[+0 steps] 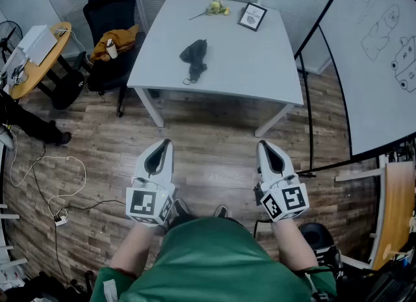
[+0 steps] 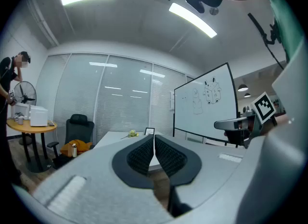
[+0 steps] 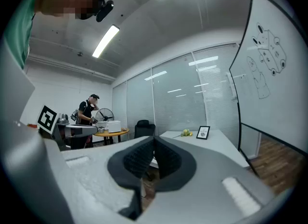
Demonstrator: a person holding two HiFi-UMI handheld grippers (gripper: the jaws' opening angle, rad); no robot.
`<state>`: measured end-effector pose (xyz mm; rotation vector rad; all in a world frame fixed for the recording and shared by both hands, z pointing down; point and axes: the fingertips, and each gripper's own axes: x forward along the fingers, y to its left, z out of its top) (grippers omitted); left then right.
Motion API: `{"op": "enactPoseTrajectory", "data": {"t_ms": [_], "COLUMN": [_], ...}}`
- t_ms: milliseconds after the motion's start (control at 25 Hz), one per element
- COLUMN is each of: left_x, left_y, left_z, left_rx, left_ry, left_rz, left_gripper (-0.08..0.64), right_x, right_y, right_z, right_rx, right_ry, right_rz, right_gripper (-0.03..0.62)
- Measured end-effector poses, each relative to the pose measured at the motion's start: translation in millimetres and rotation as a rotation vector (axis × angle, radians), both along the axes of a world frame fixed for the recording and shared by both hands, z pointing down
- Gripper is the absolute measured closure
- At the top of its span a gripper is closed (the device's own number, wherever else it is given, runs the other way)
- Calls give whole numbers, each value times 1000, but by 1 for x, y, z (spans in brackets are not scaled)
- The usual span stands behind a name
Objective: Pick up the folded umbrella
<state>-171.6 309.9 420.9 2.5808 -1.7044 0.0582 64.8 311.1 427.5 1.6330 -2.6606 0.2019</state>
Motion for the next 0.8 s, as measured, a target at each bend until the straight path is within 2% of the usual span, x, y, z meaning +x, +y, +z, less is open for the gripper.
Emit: {"op": "enactPoseTrajectory", "data": {"t_ms": [160, 280, 520, 800], "left_x": [53, 75, 92, 92], "left_y": [7, 15, 24, 31], "left_z": [-1, 5, 2, 0], "left_rx": [-9, -33, -33, -30], "left_ry": [-8, -17, -27, -32], "left_rz": [21, 21, -35, -120], "left_gripper": [543, 543, 545, 543], "right_x": [43, 67, 97, 112], "right_y": [8, 14, 19, 14], "right_z": [4, 7, 11, 5], "right_rx": [8, 4, 10, 48], "right_ry": [-13, -32, -69, -42], "right_rz": [-8, -6, -29, -85], "right_gripper": [591, 591, 591, 589]}}
